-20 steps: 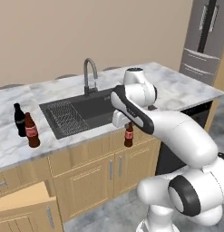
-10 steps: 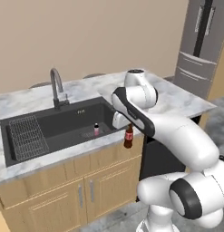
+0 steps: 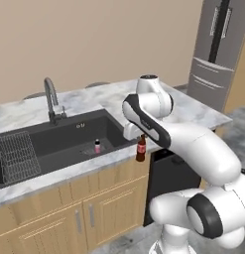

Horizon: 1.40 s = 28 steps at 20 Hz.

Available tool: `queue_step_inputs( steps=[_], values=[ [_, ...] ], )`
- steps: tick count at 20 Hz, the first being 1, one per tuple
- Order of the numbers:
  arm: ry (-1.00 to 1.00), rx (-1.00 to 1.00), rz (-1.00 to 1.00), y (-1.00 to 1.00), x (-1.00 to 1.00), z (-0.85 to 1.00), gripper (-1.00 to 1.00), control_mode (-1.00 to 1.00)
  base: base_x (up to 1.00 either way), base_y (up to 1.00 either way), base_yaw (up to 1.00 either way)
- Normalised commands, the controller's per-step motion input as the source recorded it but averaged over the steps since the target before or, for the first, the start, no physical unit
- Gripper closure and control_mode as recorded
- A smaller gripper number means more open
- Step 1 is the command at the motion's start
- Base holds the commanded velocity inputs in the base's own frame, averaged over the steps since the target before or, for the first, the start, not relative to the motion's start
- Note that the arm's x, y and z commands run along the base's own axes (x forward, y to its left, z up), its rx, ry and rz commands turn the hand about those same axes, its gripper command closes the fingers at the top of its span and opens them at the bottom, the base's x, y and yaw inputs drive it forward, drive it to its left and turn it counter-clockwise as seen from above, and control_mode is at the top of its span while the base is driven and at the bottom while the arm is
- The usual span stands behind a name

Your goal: Place the large bottle from the dining counter next to the other large bottle outside the sink, and place the small bottle from the dining counter next to the other small bottle inside the sink.

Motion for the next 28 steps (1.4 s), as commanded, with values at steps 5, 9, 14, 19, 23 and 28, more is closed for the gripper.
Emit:
queue_step_inputs(
  steps=[5,9,14,19,23,28],
  values=[
    [0.00,0.00,0.00,0.00,0.00,0.00,1.00,1.00,0.60,0.33,-0.02],
    [0.00,0.00,0.00,0.00,0.00,0.00,1.00,1.00,0.50,0.30,-0.03],
    [0.00,0.00,0.00,0.00,0.00,0.00,1.00,1.00,0.29,0.34,0.00],
    [0.00,0.00,0.00,0.00,0.00,0.00,1.00,1.00,0.11,0.32,0.00],
    [0.00,0.00,0.00,0.00,0.00,0.00,1.00,1.00,0.35,0.45,0.00],
    [0.00,0.00,0.00,0.00,0.00,0.00,1.00,1.00,0.64,0.31,0.00]
  ],
)
